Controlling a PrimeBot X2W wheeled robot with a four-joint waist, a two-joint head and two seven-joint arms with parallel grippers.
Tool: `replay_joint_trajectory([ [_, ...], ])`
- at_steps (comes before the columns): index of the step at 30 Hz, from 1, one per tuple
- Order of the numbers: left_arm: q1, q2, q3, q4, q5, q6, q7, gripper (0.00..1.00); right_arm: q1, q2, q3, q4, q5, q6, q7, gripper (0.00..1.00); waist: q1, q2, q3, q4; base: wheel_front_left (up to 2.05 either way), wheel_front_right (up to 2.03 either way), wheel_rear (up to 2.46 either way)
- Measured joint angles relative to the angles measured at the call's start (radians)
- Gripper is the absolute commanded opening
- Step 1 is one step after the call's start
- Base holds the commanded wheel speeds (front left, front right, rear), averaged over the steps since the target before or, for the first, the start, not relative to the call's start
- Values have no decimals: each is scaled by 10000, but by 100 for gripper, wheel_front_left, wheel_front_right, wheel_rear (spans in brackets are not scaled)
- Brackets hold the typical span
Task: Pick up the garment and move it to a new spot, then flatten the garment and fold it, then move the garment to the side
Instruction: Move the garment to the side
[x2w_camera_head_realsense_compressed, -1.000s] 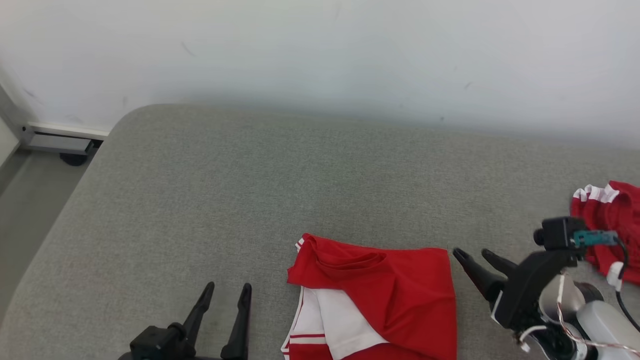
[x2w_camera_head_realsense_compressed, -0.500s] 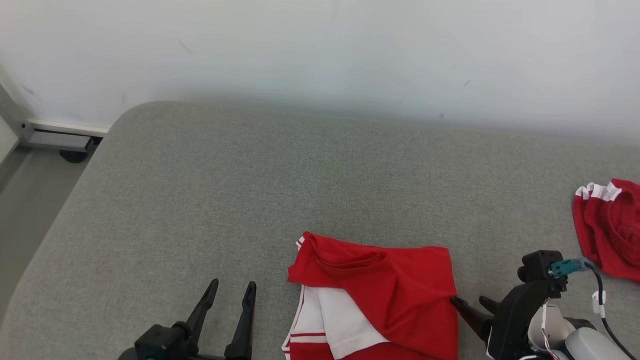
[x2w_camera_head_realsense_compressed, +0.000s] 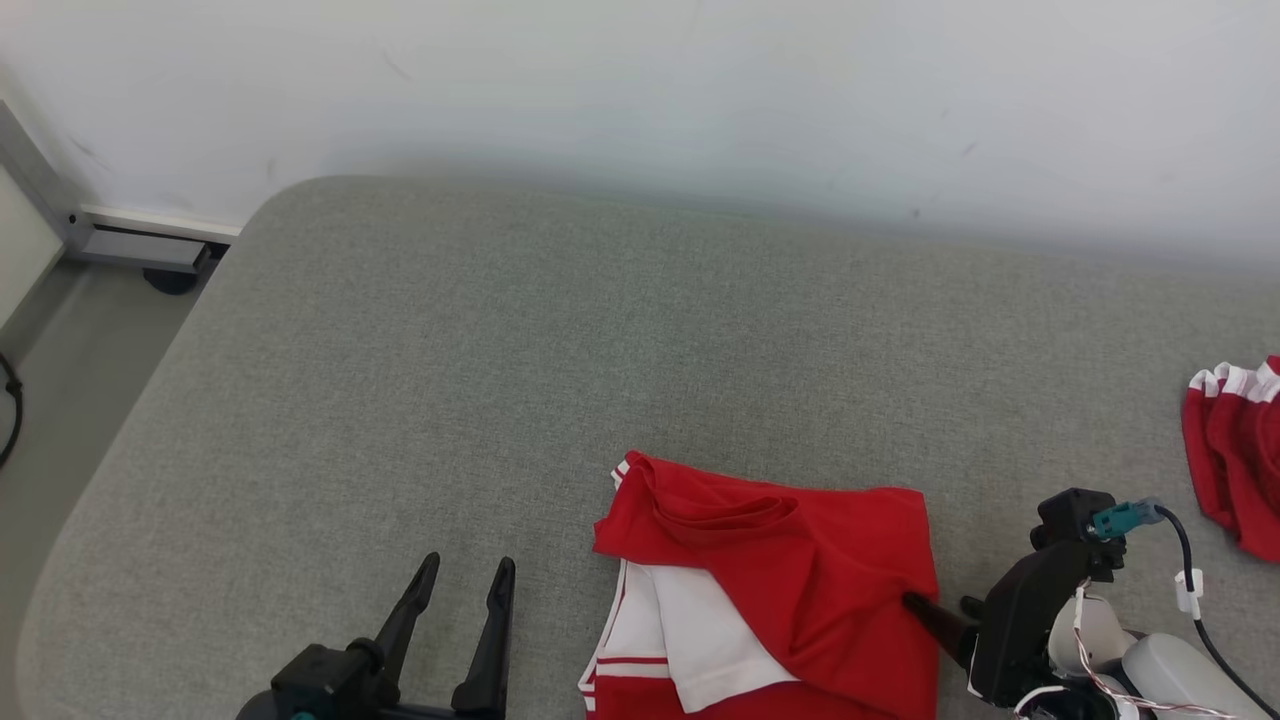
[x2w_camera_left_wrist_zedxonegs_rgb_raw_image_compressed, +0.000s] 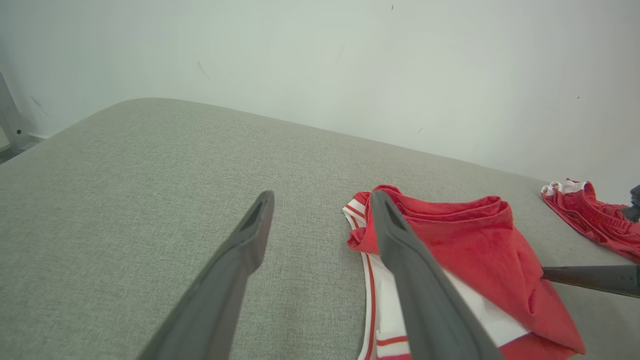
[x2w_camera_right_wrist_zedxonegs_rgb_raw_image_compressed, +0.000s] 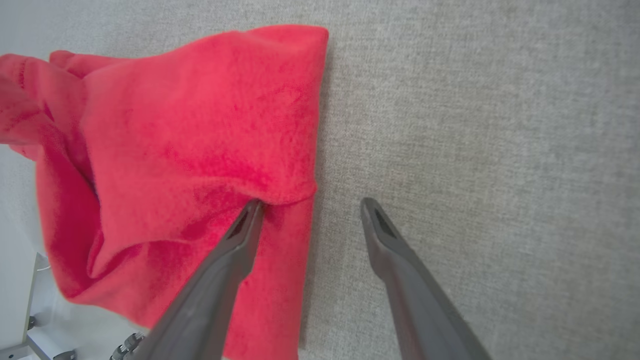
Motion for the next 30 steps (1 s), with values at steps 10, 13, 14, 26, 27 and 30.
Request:
replay_joint_trajectory([
  [10,-194,-96,40,29,-29,0,-2,100,-287,186,6,372,125,-71,305,49,0,0,226,84,0,0,0],
  [13,-198,-153,77,104,-52,0,-6,100,-371,374,35,456,385,10,441,0,0,0,256,78,0,0,0],
  [14,-198,-153,94,117,-75,0,-12,100,-447,424,59,520,387,17,443,0,0,0,255,59,0,0,0],
  [26,-184,-167,113,261,-119,-2,-42,100,-2060,-387,-525,602,385,328,531,0,0,0,46,-366,0,0,0],
  [27,-176,-167,117,261,-123,-2,-44,100,-2134,-453,-571,600,385,349,556,0,0,0,30,-411,0,0,0],
  [30,-142,-161,117,261,-130,-2,-48,100,-2309,-573,-654,587,385,384,617,0,0,0,-2,-561,0,0,0],
])
